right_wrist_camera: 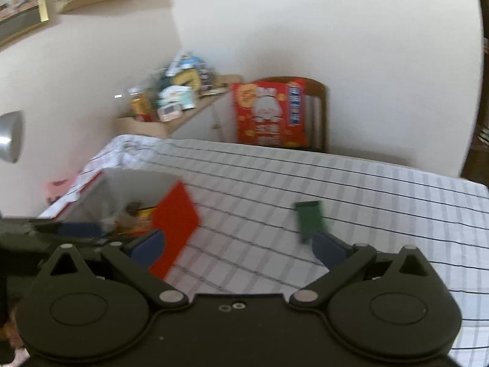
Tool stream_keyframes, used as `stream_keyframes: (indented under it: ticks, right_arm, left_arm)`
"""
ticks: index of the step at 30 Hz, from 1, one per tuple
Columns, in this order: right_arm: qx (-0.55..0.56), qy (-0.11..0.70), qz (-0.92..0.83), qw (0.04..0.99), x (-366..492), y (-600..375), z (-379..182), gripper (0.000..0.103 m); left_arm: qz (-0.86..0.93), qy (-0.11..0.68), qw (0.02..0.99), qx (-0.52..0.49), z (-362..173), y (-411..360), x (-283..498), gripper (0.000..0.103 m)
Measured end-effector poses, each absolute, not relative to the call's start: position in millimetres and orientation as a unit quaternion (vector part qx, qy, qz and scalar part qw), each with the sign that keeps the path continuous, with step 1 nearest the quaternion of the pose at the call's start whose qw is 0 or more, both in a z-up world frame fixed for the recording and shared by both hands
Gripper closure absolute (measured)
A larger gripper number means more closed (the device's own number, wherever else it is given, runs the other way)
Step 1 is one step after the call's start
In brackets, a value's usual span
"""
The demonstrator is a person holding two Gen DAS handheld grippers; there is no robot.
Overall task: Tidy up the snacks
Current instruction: 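Move the left tool to the green bar while the right tool reaches the purple candy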
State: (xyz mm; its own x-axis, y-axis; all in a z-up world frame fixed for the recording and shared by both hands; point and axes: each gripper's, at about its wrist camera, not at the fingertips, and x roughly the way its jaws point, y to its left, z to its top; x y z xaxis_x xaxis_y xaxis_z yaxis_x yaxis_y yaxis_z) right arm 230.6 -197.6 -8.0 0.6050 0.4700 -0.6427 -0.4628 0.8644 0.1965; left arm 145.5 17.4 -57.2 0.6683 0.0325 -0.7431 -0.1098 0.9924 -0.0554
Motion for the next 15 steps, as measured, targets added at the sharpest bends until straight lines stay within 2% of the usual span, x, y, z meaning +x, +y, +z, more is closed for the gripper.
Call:
stream_keyframes:
  ticks: [8,15]
  right_arm:
    - [0.032,0.389,0.211,0.896,271,-240,-33,0.0]
    - [-0.011,0.398,0.215,0.892,289,-249,-63,0.003]
  left_arm:
    - [0.028,0.43,0.902,-0.024,-79,-22,182,0.027]
    - [0.042,0.46,0.886,-0.049,-91,-27,226,0.027]
